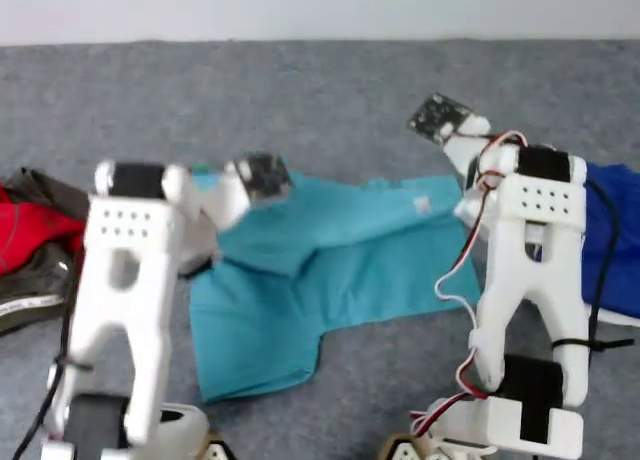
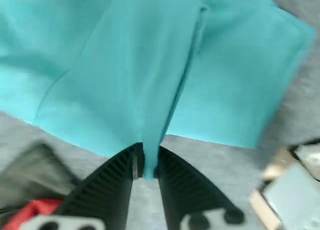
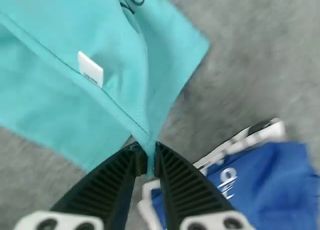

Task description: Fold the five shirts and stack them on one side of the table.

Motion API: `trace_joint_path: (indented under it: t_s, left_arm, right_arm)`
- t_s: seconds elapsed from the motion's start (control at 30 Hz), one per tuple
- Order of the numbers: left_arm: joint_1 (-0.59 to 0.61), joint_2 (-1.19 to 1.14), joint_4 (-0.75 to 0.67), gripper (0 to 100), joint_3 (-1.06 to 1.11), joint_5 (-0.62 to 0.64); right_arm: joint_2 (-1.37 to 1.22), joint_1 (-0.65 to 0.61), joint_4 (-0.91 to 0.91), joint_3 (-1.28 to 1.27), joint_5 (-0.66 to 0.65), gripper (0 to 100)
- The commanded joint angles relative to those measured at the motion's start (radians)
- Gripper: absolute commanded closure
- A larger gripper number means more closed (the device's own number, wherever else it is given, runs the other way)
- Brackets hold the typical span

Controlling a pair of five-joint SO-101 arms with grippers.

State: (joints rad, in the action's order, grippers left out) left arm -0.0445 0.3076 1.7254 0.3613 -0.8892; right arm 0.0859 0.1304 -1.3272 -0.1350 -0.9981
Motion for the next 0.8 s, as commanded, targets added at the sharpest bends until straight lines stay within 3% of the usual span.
trace_joint_path:
  t_s: [0.0, 0.37, 0.63, 0.77]
  left_arm:
    - [-0.011, 0.213, 0.032, 98, 0.154, 0.008]
    - [-0.009, 0.621, 0.029, 98, 0.533, 0.008]
    - [0.035, 0.729, 0.023, 98, 0.542, 0.009]
    - [0.098, 0.764, 0.020, 92, 0.522, 0.009]
  right_arm:
    - [0.056, 0.035, -0.077, 0.035, -0.008, 98.7]
    - [0.059, 0.077, -0.176, -0.048, -0.083, 98.7]
    - [0.056, 0.085, -0.160, -0.077, -0.081, 98.3]
    - [0.058, 0.099, -0.186, -0.077, -0.081, 90.9]
